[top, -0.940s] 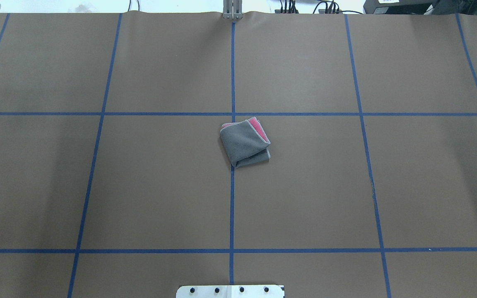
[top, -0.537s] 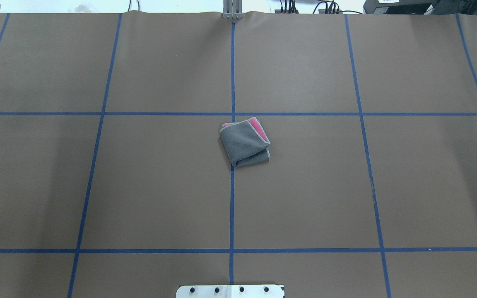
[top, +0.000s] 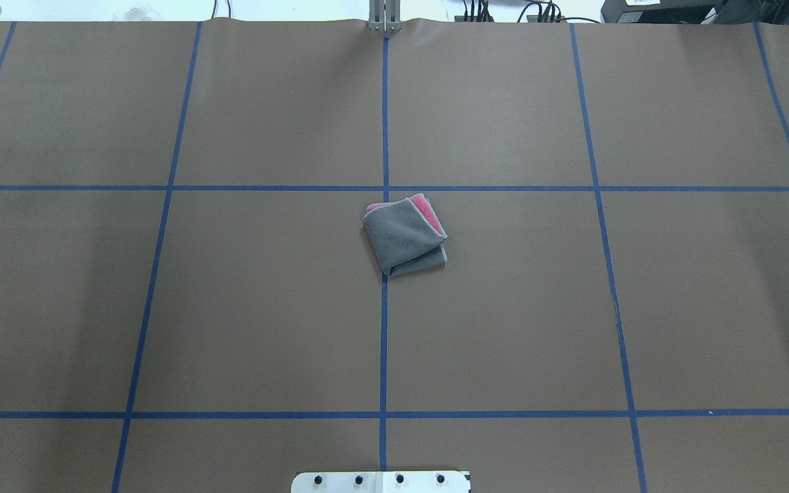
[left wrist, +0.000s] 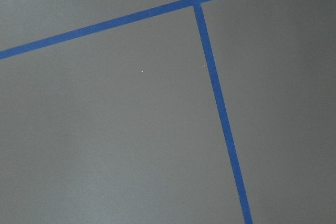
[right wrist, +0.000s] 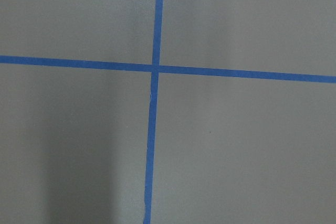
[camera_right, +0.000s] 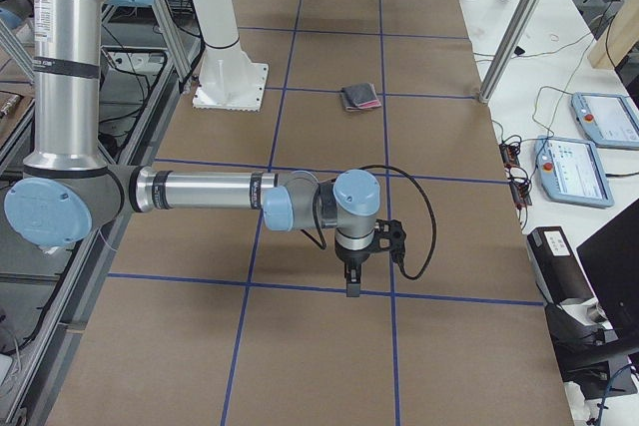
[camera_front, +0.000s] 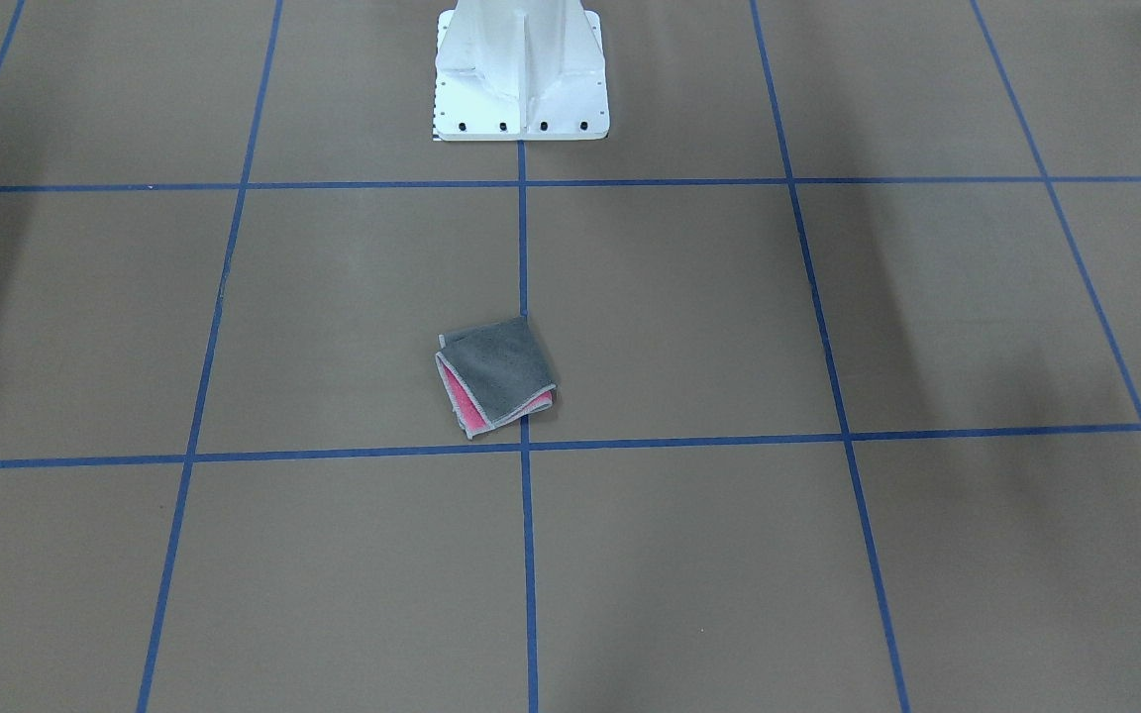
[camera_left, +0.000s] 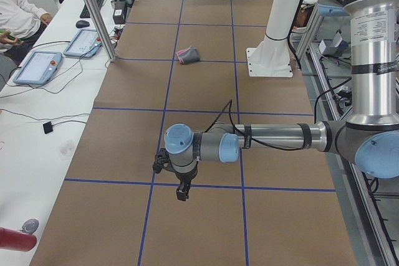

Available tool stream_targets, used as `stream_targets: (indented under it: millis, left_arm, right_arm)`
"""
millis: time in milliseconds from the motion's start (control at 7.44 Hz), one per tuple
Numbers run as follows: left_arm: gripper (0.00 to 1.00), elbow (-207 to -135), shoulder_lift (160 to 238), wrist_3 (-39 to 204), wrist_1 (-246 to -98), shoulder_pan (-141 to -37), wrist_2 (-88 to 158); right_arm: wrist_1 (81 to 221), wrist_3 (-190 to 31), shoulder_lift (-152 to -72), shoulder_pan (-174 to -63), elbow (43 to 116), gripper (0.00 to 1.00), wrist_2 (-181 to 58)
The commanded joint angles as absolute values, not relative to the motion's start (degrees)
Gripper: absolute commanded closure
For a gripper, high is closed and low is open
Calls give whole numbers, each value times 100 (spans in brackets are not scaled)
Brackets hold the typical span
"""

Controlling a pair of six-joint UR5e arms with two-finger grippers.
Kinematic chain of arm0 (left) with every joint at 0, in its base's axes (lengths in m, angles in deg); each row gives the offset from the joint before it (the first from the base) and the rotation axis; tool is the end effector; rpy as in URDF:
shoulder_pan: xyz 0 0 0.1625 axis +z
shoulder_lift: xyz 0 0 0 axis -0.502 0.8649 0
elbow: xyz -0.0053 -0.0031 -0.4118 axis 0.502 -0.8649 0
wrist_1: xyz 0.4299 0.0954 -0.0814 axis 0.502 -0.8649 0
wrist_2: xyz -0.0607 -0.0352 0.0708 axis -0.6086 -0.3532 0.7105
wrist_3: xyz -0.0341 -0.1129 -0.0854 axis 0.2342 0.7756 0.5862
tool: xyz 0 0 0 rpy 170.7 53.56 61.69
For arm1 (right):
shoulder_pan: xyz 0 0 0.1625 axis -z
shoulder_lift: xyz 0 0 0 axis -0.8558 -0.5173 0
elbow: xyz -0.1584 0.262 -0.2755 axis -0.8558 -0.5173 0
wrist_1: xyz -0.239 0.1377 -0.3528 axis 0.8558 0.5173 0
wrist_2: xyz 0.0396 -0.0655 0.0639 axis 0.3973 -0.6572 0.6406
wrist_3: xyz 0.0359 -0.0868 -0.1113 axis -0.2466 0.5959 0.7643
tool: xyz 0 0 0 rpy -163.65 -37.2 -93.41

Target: Fold towel twice with both arms

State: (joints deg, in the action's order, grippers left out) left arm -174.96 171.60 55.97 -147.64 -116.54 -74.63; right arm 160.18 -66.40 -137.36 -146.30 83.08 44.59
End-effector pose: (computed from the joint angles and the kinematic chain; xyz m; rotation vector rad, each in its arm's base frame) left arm -0.0080 -0.4731 0.6999 0.0447 0.7171 0.2590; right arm 0.0194 -0.5000 0.6659 0.0546 -0.6841 -0.0177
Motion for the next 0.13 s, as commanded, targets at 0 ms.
stream_targets:
  millis: [0]
  left_arm:
    - [0,-17488,17159,5596,-14764,-11653,-7463]
  right_arm:
    - [16018,-6625,-13735,-14630,8306,1,4461]
